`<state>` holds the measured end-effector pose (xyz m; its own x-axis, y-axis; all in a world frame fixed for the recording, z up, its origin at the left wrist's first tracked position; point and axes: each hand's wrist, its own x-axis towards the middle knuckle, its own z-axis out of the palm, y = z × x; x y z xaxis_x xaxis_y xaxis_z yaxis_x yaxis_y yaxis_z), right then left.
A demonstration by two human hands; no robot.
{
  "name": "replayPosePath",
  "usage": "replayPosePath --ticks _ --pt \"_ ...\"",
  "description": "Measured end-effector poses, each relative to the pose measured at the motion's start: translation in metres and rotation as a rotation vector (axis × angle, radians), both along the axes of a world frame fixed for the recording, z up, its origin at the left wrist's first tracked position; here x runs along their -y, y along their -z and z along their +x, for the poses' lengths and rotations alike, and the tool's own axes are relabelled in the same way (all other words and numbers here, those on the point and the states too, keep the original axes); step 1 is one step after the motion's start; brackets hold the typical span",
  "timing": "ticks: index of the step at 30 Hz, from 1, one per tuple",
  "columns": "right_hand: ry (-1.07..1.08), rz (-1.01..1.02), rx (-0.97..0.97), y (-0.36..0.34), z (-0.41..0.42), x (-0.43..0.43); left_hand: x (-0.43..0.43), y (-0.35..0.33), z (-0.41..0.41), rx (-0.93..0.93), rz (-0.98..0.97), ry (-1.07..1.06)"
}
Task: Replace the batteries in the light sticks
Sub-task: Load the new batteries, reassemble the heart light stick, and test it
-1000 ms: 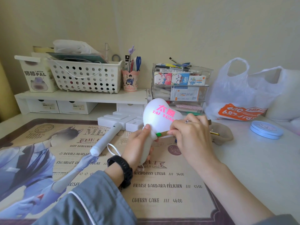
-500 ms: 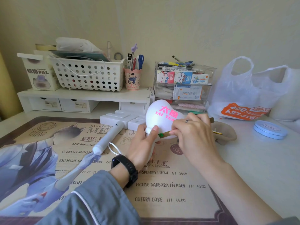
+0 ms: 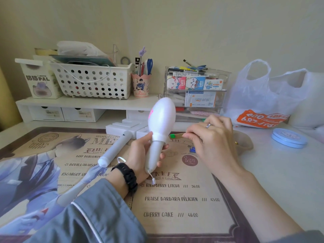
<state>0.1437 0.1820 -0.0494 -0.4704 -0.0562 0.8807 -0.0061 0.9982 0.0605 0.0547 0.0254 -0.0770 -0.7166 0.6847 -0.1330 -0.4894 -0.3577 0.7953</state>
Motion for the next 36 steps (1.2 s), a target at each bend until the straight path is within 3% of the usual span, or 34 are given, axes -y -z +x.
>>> replayPosePath --ticks 4,9,15,21,25,31,33,36 --pt "0.023 0.036 -0.003 0.001 0.000 -0.003 0.000 0.000 0.002 -0.077 -0.069 0.040" --pt "-0.092 -0.017 0.061 0.005 -0.004 -0.006 -0.003 0.001 0.005 -0.181 -0.180 -0.038" --pt "-0.006 0.043 0.089 0.006 -0.005 -0.002 -0.010 0.005 0.012 -0.449 -0.312 -0.173" --pt "0.048 0.045 0.114 0.010 -0.006 0.001 -0.014 0.010 0.009 -0.551 -0.390 -0.216" --pt "0.027 -0.001 0.100 0.006 -0.003 0.005 -0.009 0.006 0.009 -0.480 -0.398 -0.123" --pt "-0.155 -0.510 0.093 -0.002 0.000 -0.005 -0.006 -0.001 0.007 -0.229 -0.069 -0.049" --pt "-0.160 -0.527 0.069 -0.006 0.002 -0.008 -0.005 -0.003 0.007 -0.204 -0.024 -0.048" --pt "-0.118 -0.374 0.082 -0.006 0.004 -0.003 -0.004 -0.003 0.007 -0.210 -0.039 -0.046"
